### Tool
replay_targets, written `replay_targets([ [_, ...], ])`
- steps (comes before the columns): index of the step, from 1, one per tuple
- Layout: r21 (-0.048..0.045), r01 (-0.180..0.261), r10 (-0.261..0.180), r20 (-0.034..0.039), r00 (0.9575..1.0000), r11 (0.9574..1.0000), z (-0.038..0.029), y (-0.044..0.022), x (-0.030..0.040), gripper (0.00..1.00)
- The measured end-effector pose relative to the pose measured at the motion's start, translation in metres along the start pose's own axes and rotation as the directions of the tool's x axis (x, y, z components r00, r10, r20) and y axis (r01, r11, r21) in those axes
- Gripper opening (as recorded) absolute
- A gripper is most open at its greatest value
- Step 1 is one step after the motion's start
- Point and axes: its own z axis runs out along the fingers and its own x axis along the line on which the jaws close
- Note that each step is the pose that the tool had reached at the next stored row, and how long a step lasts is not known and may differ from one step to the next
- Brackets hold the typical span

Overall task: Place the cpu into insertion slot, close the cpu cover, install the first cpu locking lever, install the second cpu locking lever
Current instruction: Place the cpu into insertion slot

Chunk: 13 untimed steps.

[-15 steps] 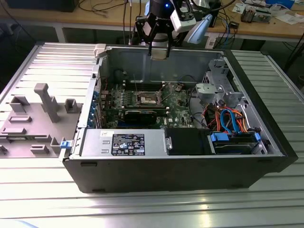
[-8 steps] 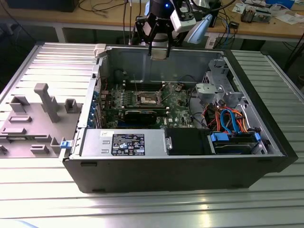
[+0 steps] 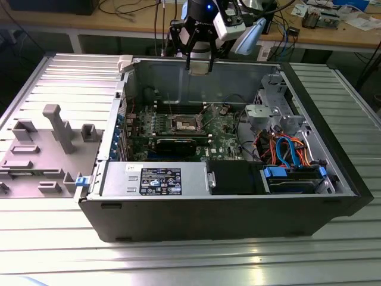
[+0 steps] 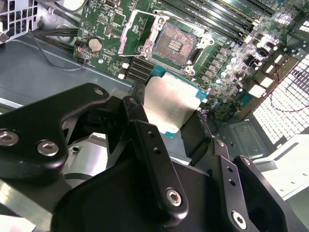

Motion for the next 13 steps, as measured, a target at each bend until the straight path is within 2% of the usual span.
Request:
replay_targets([
  [13, -0.0006, -0.028, 0.028, 0.0025, 0.9996, 0.9996, 0.0000, 0.0000, 0.0000, 0.54],
])
